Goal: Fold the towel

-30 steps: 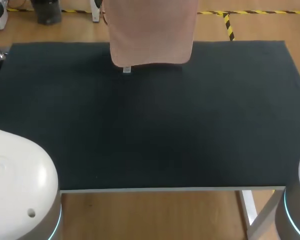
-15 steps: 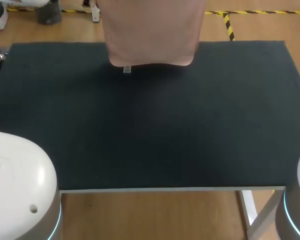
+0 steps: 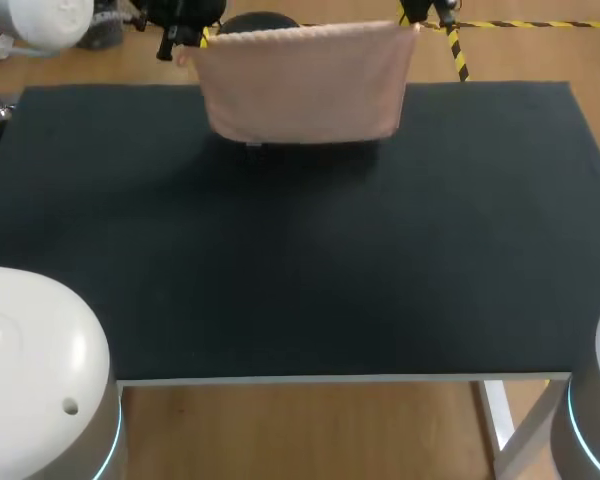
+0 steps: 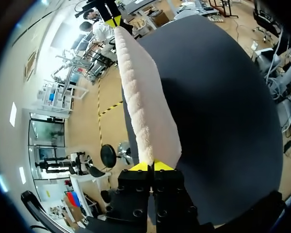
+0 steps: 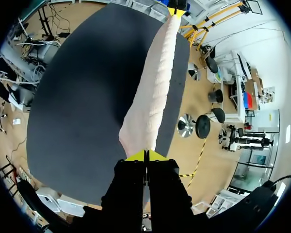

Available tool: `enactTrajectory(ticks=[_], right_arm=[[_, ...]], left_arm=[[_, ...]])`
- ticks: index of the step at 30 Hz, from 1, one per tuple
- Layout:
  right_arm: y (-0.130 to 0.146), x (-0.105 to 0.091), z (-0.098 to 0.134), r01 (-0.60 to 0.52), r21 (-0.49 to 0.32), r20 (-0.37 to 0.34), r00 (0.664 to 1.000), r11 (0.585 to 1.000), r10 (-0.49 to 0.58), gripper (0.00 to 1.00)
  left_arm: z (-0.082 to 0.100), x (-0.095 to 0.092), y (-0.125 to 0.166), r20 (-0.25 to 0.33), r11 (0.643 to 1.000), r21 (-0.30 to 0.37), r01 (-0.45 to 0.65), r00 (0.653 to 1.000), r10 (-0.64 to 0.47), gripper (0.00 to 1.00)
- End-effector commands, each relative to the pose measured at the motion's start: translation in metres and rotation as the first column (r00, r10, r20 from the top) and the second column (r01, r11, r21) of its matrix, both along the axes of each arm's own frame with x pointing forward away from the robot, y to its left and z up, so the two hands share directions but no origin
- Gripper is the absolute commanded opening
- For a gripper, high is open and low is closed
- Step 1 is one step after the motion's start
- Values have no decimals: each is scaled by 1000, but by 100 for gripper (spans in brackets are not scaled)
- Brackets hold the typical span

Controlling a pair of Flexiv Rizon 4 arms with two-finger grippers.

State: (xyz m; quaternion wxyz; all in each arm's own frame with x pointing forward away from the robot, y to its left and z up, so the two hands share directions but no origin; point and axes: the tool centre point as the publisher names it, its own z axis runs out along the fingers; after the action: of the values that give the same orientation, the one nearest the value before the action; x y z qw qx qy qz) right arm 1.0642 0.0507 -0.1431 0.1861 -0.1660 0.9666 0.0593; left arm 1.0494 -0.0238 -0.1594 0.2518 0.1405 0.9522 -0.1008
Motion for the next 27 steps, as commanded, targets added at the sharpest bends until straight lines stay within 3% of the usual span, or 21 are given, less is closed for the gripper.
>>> enactTrajectory(ticks=[1, 19, 27], right_arm=[[-4, -18, -4, 7, -5, -17, 1000, 1000, -7, 0], [-6, -57, -45, 5, -52, -141, 990, 999, -13, 0], [-2, -65, -65, 6, -62, -183, 983, 998, -18, 0]], left_arm=[[-1, -17, 11, -13, 1000, -2, 13, 1000, -13, 0], [-49, -59, 0, -173, 994, -4, 105, 979, -104, 0], [-70, -64, -1, -223, 995, -13, 101, 969, -101, 0]])
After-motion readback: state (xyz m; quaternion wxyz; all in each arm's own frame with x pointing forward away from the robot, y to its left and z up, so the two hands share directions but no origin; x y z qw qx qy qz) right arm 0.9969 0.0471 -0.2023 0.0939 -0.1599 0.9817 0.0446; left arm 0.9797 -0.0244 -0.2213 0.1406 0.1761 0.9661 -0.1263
